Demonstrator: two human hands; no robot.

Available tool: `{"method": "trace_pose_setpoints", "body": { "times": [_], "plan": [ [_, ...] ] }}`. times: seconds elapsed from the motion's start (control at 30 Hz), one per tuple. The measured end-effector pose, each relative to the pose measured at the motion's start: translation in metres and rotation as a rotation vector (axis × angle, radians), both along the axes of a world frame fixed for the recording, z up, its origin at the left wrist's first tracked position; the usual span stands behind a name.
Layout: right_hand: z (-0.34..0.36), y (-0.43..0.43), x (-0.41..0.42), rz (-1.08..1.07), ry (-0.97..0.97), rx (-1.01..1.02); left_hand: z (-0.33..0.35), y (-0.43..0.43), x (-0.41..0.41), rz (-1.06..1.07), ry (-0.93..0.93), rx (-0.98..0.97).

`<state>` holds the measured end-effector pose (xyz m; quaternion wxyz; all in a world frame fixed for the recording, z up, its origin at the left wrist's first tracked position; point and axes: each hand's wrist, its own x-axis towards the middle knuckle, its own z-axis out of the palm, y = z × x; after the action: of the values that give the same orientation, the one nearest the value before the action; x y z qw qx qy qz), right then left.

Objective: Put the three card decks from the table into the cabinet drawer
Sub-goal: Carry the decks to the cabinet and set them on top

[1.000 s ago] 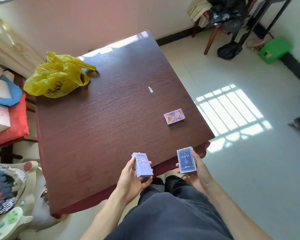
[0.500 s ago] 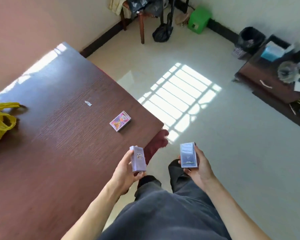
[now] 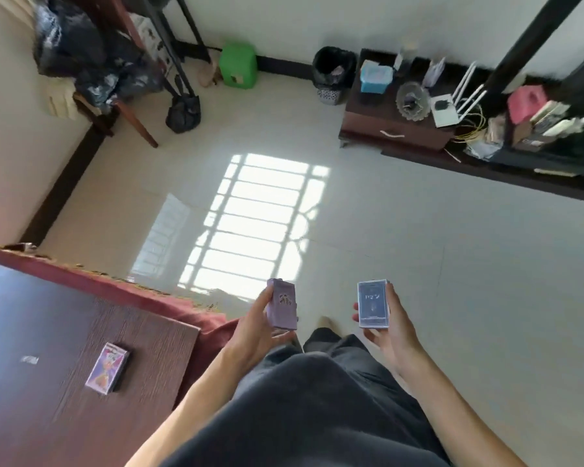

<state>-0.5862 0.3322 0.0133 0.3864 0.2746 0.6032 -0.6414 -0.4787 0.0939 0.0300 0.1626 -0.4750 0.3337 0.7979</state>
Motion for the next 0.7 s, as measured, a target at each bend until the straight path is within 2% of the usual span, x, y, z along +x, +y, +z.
{"method": "trace_pose_setpoints", "body": {
  "times": [0.13,0.4,0.7],
  "plan": [
    [0.003,0.009,-0.045,-0.101,0.024,0.018,-0.003,0.000,-0.064,-0.026,-0.041,-0.077],
    [-0.009,-0.001,-0.158,-0.214,0.075,0.104,-0.017,-0.031,-0.198,-0.119,0.001,-0.036],
    [0.003,-0.015,-0.287,-0.313,0.083,0.079,-0.009,-0.052,-0.375,-0.348,0.069,-0.052]
  ]
}}
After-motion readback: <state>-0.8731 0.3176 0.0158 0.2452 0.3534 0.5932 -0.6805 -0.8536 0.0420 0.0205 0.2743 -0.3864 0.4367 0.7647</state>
